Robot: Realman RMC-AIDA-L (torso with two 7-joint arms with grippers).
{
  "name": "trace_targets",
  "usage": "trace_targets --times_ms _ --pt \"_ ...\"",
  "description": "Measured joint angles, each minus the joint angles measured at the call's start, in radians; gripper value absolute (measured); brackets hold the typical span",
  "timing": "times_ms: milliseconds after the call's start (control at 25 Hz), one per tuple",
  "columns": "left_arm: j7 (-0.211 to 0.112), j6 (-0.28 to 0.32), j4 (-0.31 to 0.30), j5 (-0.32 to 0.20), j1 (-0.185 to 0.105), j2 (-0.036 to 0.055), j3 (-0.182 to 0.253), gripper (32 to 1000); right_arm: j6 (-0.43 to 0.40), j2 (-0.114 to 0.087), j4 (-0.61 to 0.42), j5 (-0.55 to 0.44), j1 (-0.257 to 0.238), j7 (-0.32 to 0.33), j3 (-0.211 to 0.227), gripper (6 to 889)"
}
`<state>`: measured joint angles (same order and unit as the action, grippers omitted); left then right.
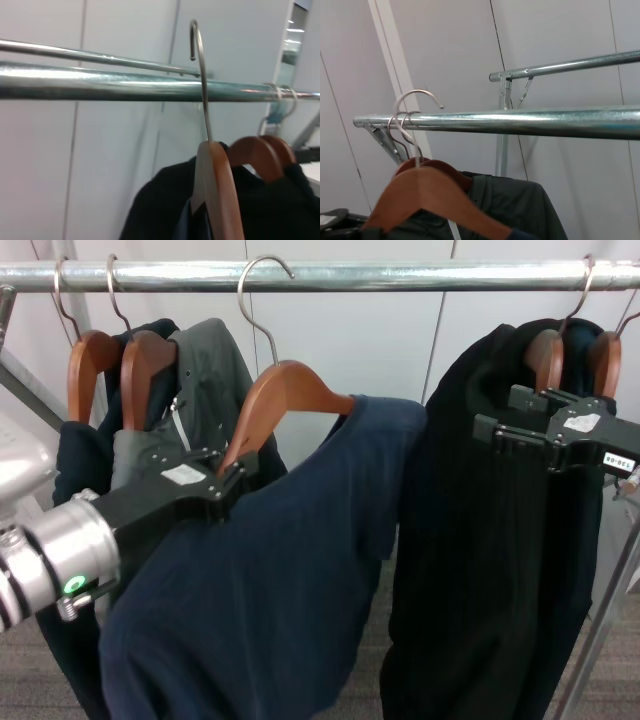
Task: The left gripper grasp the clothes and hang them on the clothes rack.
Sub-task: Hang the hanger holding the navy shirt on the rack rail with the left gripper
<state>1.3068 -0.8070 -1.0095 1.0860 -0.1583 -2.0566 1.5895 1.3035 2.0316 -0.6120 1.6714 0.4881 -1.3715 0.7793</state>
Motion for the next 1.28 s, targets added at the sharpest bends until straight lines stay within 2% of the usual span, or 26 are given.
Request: trace_targets --times_ms 160,280,560,880,1280 --pt "0.0 0.157 -0.001 -0.069 -0.039 -0.0003 0.079 175 0.0 0.0 0.0 0.0 0.0 -0.001 0.0 818" --pt "0.001 0.26 -0.001 -0.136 -0.073 -0.0005 0.121 180 -0.001 -0.001 0.0 0.0 0.001 -0.003 0.0 817" --pt "0.006 0.344 0.004 -0.188 -0.096 -0.0005 0.136 190 -0.001 0.001 0.0 0.0 0.001 -0.003 0.0 817" --pt "0.009 0.356 0.048 -0.192 -0.115 -0.0005 0.172 202 -0.004 0.0 0.0 -0.014 0.001 0.0 0.0 818" --pt "0.012 0.338 0.051 -0.204 -0.122 0.0025 0.182 217 0.005 -0.001 0.0 -0.015 0.001 -0.003 0.0 817"
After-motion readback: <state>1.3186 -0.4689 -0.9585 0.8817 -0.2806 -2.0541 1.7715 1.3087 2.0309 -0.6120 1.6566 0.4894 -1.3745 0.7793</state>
